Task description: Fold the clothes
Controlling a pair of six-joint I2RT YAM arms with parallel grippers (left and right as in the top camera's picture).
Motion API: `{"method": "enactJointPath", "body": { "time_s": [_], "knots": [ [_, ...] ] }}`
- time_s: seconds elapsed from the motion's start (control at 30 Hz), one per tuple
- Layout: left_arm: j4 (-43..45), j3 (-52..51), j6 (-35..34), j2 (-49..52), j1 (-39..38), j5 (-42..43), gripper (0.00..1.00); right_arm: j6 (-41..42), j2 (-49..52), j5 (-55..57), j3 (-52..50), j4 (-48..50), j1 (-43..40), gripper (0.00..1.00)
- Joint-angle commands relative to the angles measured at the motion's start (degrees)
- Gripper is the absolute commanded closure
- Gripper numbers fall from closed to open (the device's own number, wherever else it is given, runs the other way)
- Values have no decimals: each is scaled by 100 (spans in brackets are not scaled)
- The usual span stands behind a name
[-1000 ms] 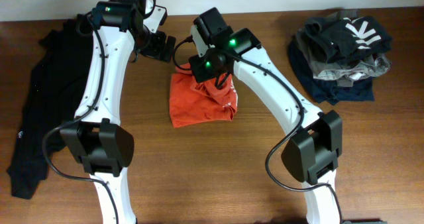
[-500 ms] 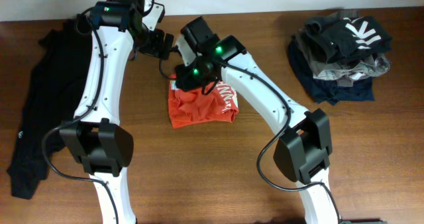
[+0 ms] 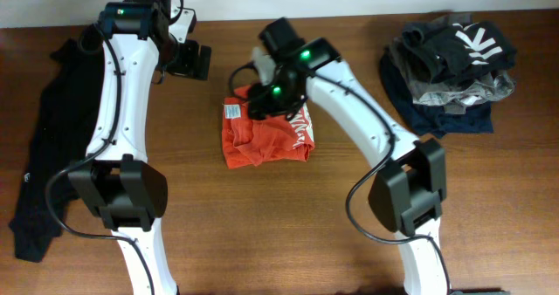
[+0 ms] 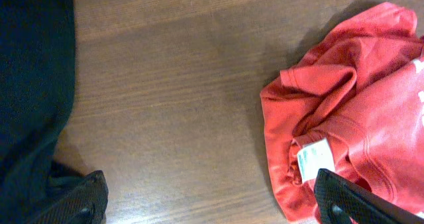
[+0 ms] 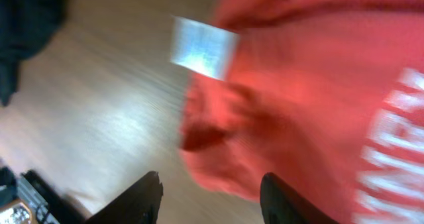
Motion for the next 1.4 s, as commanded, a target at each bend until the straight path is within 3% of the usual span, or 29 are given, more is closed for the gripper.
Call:
{"method": "enactJointPath", "body": {
  "time_s": [0.0, 0.3, 0.53, 0.7, 0.8, 0.93, 1.37],
  "knots": [
    [-50, 76, -94, 31, -15, 105, 1, -363, -39, 444, 107, -205, -177, 45],
    [317, 76, -684, 31, 522, 105, 1, -380, -39, 603, -702, 354, 68, 46],
    [339, 76, -678, 31, 793, 103, 1, -382, -28, 1130, -925, 643, 352, 46],
    [337, 76, -678, 31, 793, 103, 1, -380, 9, 1585, -1279, 903, 599, 65],
    [337, 76, -675, 31, 793, 98, 1, -382, 52, 1781, -1464, 992, 640, 68],
    [334, 76, -675, 31, 793, 101, 1, -382, 52, 1799, -1633, 1178, 638, 96],
    [385, 76, -675, 31, 793, 98, 1, -466, 13, 1738, -1156, 1200, 1338, 96]
  ]
}}
